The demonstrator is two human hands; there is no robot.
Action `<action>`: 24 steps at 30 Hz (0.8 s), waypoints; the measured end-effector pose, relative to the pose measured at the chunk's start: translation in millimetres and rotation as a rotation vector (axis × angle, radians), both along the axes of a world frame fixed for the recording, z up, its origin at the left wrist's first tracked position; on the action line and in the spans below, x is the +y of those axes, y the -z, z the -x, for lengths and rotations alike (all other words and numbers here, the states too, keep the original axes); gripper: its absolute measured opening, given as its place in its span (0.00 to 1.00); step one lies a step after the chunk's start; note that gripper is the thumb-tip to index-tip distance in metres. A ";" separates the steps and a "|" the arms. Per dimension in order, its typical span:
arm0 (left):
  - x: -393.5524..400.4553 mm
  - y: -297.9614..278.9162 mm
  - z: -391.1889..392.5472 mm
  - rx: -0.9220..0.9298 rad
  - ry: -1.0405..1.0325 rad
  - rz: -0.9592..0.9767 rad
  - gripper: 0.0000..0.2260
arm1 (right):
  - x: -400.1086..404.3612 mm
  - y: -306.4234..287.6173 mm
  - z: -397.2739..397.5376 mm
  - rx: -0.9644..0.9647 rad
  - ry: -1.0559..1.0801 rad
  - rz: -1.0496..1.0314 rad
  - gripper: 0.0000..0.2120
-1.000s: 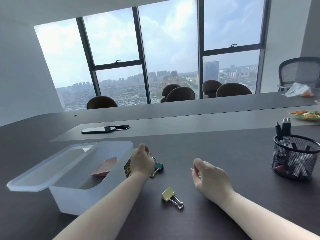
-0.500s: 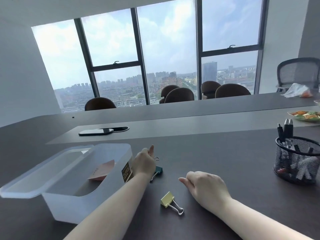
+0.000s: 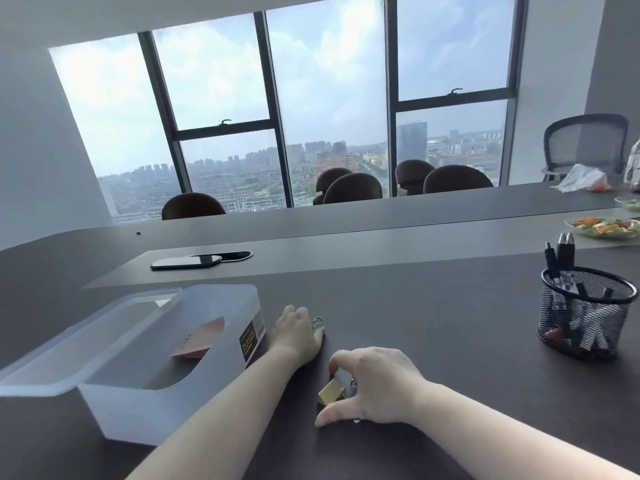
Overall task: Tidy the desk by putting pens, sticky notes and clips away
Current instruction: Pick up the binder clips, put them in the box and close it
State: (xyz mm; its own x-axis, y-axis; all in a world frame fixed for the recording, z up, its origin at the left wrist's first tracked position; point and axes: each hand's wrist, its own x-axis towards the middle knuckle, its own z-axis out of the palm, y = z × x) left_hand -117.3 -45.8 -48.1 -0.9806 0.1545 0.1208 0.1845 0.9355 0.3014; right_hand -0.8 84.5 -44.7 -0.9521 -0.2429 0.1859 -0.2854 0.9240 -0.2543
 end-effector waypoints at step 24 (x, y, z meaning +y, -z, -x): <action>10.5 -3.3 -14.7 0.178 0.101 0.174 0.13 | 7.3 -9.5 19.8 -0.078 -0.117 -0.022 0.18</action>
State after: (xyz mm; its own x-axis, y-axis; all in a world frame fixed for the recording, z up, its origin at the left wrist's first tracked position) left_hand -102.6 -35.4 -44.8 -0.9246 0.2844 0.2533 0.3156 0.9445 0.0916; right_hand -20.5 91.8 -35.2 -0.9283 -0.3565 0.1057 -0.3719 0.8912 -0.2597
